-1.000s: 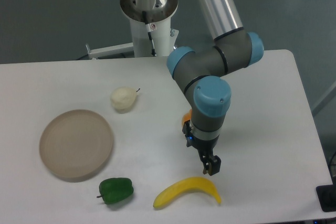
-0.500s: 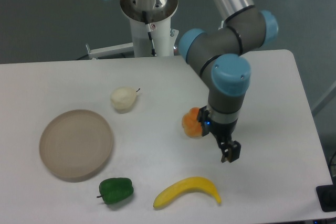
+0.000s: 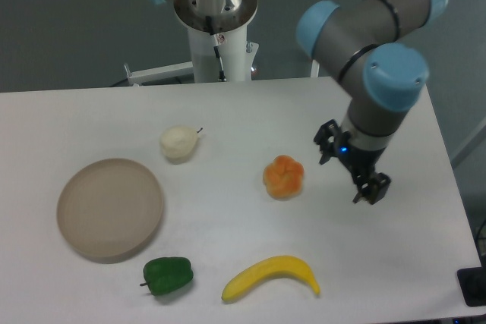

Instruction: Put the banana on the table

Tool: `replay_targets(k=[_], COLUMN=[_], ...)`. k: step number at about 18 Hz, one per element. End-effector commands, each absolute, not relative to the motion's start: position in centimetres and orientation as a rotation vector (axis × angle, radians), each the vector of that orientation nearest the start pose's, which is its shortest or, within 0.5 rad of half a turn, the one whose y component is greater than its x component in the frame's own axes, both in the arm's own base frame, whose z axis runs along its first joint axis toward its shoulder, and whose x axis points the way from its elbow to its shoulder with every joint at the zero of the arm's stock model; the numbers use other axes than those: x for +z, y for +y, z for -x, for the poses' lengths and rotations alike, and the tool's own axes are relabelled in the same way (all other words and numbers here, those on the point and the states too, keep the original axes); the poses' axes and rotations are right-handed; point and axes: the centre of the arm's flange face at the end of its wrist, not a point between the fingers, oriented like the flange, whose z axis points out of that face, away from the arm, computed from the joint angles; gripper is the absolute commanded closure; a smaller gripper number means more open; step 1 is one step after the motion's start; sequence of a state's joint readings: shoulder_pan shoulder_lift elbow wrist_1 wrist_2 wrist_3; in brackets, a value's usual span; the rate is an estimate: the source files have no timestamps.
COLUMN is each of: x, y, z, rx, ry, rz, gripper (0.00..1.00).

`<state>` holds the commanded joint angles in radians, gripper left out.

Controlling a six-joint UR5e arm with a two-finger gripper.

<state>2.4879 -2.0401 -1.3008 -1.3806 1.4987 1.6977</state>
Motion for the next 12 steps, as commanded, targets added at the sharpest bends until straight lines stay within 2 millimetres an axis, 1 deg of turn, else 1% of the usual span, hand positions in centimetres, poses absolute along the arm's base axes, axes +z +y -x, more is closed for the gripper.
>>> replay_targets(k=[2, 4, 12], x=[35.4, 34.5, 34.1], y=[51.2, 51.3, 51.3], z=[47.2, 47.8, 47.8], rx=[-0.033, -0.013, -0.009], ry=[1.181, 1.206, 1.207], rz=[2.840, 2.830, 2.834], gripper=[0.00, 0.00, 0.00])
